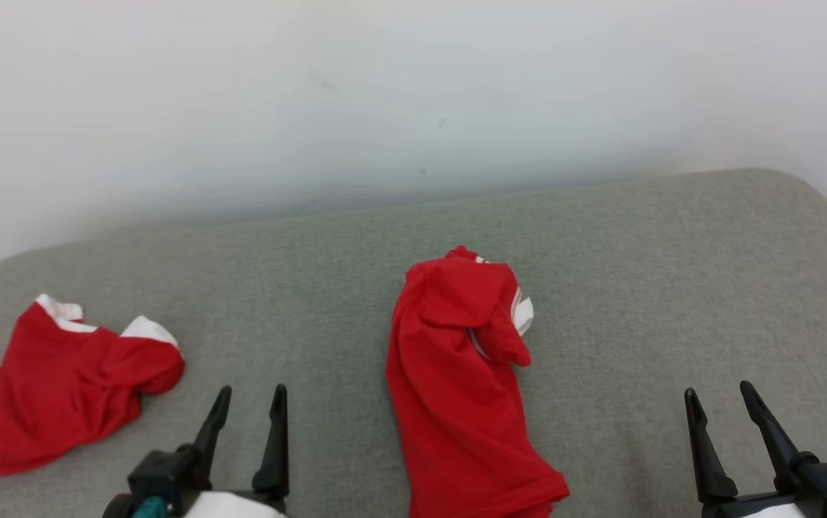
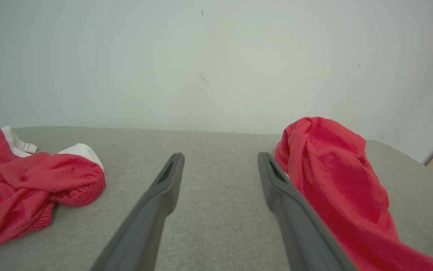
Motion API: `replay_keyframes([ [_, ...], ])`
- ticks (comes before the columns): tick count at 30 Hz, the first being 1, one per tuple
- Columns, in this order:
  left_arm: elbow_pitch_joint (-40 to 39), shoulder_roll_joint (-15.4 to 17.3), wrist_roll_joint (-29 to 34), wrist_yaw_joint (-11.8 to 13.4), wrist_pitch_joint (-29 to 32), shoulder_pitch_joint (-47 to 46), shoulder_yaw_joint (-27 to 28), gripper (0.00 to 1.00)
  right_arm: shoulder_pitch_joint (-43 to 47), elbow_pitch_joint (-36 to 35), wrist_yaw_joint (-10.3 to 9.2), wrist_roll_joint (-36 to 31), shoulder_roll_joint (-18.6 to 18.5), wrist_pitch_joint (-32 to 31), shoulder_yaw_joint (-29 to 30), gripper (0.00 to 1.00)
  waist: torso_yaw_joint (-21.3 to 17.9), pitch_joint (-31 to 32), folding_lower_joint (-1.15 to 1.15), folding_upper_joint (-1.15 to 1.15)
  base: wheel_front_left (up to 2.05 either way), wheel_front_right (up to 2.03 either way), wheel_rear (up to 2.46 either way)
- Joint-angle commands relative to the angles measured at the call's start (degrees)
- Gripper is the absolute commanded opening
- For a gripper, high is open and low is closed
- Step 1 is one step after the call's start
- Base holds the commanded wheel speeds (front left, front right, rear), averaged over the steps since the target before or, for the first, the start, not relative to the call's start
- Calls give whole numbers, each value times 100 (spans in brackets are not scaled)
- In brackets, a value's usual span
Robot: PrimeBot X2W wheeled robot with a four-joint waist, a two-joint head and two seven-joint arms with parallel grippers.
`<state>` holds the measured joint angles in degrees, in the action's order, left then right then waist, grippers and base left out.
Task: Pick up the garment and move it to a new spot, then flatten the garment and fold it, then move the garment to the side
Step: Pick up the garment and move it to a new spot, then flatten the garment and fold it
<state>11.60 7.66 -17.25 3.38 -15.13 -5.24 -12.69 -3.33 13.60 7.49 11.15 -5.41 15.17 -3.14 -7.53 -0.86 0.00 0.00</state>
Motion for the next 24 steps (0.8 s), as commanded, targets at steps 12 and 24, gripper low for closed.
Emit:
replay_keyframes([
  [12,-495,-305,625,-221,-3,923,703,100,230,230,0,25,19,-2,58,100,369,237,0,0,0,0,0],
  [24,-513,-453,772,-403,-3,1284,1020,100,283,413,0,87,62,-2,29,100,460,375,0,0,0,0,0],
])
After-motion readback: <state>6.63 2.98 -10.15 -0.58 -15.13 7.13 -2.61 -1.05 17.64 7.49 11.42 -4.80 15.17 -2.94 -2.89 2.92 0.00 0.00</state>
